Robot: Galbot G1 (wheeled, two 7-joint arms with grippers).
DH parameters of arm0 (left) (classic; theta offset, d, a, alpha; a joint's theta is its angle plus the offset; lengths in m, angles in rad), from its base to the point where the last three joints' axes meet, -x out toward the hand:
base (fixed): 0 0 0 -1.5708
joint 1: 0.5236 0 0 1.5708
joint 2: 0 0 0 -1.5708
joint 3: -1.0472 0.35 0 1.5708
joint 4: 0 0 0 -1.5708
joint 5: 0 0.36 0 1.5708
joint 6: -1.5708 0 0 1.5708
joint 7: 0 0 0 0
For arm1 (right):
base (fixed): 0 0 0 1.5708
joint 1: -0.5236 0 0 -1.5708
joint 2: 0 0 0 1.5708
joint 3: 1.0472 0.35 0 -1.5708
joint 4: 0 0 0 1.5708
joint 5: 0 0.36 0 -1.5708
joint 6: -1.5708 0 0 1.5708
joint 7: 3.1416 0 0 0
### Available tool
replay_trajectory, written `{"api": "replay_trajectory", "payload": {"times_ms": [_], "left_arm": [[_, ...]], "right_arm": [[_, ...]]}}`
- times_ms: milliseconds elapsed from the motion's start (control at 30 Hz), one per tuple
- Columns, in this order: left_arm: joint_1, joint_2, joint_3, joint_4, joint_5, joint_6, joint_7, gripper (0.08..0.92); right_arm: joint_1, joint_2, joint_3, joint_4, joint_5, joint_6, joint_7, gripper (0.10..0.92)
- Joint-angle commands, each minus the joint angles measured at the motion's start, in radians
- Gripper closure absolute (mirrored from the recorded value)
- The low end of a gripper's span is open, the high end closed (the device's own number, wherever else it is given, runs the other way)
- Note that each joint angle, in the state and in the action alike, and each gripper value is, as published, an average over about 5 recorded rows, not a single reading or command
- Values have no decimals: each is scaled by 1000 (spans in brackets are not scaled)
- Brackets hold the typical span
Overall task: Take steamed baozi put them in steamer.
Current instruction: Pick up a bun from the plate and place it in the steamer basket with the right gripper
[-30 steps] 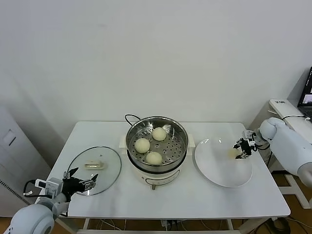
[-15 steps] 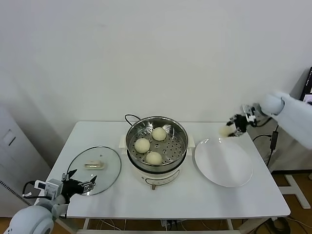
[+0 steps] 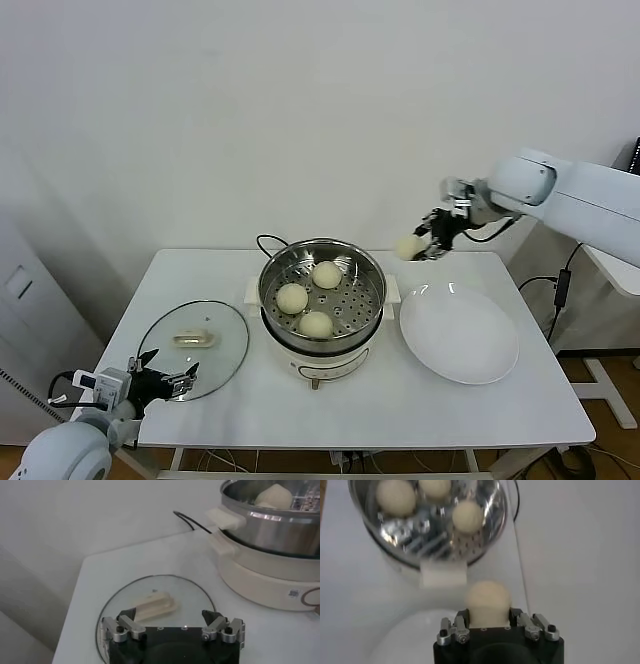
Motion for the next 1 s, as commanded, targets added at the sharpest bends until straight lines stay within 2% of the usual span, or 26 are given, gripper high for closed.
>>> {"api": "replay_trajectory", "payload": {"times_ms": [33,367,1000], "left_arm": [[-4,0,2,4,-1,2,-1,177],[-10,-1,5,11,-2,3,-1,177],[-18,-5,13,27,-3,0,1,177]], "right_arm": [[102,131,-118,135,274,-182,186,533],[-4,196,-111,131,314,-236,306,535],[-193,281,-53,20,295,-254,366,533]]}}
